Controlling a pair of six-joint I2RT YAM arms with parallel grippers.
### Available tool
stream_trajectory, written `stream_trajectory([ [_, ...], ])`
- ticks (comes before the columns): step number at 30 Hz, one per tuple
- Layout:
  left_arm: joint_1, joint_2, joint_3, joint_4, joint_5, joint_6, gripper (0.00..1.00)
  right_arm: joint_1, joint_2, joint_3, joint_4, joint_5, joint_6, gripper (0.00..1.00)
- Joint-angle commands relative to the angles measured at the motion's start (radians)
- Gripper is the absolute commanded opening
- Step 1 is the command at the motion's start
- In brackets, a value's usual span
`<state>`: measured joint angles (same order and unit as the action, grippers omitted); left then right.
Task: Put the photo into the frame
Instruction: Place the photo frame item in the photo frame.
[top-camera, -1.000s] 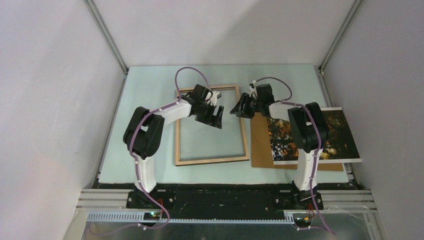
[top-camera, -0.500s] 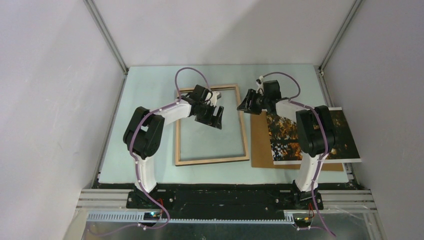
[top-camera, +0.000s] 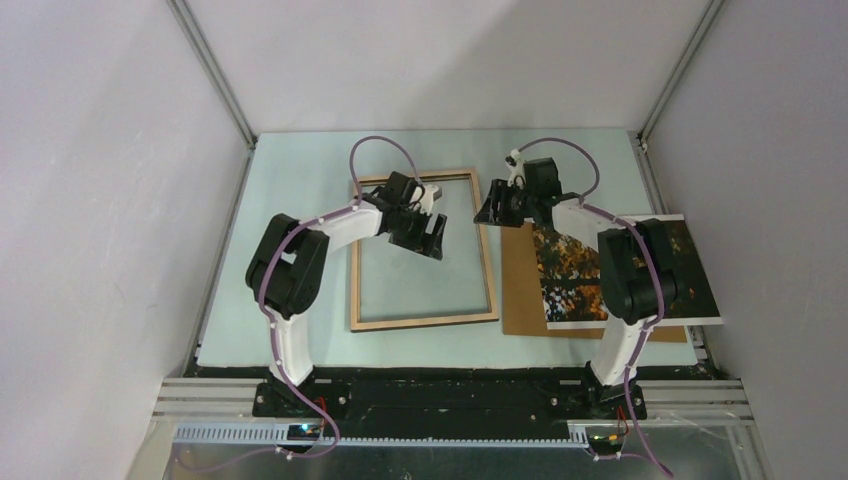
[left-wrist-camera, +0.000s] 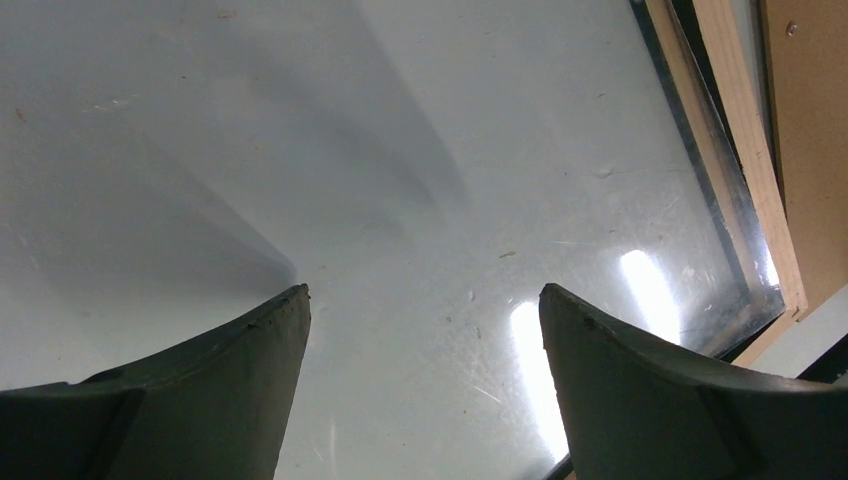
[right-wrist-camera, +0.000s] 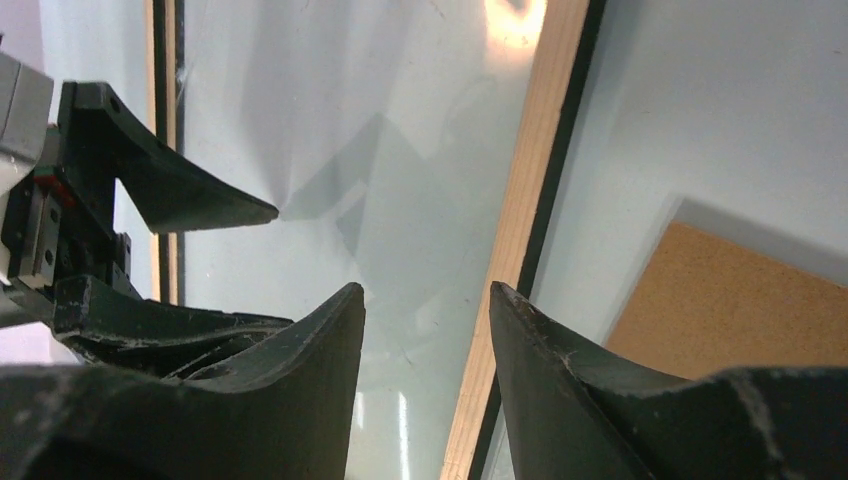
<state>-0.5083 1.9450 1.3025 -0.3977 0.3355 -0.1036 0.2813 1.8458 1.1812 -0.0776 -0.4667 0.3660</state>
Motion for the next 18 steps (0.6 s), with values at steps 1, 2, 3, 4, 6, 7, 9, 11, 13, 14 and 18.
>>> stream_trajectory([
  [1, -0.004, -0.057, -0.022, 0.005, -0.034, 0.039, 0.89, 0.034, -0.076, -0.008, -0.026, 0.024, -0.111, 0.53],
  [2, -0.005, -0.06, -0.025, 0.005, -0.037, 0.042, 0.89, 0.038, -0.081, -0.017, -0.028, 0.027, -0.135, 0.53],
  [3, -0.004, -0.062, -0.026, 0.005, -0.037, 0.044, 0.89, 0.047, -0.089, -0.022, -0.036, 0.028, -0.146, 0.53],
  [4, -0.004, -0.066, -0.029, 0.005, -0.041, 0.049, 0.89, 0.051, -0.094, -0.03, -0.04, 0.033, -0.17, 0.53],
  [6, -0.004, -0.07, -0.031, 0.005, -0.046, 0.055, 0.89, 0.063, -0.111, -0.043, -0.048, 0.04, -0.211, 0.53],
  [7, -0.004, -0.072, -0.033, 0.004, -0.047, 0.057, 0.89, 0.071, -0.116, -0.053, -0.055, 0.044, -0.22, 0.53],
  [9, -0.004, -0.078, -0.037, 0.004, -0.049, 0.065, 0.89, 0.082, -0.134, -0.067, -0.073, 0.056, -0.254, 0.53],
  [11, -0.004, -0.088, -0.04, 0.004, -0.051, 0.069, 0.89, 0.089, -0.152, -0.081, -0.092, 0.067, -0.302, 0.52],
  [13, -0.004, -0.097, -0.041, 0.004, -0.05, 0.073, 0.89, 0.094, -0.173, -0.094, -0.116, 0.073, -0.339, 0.52],
  [14, -0.004, -0.1, -0.042, 0.004, -0.051, 0.075, 0.89, 0.099, -0.186, -0.098, -0.126, 0.074, -0.351, 0.52],
  [18, -0.004, -0.131, -0.048, 0.003, -0.043, 0.079, 0.9, 0.11, -0.235, -0.135, -0.192, 0.082, -0.429, 0.51],
])
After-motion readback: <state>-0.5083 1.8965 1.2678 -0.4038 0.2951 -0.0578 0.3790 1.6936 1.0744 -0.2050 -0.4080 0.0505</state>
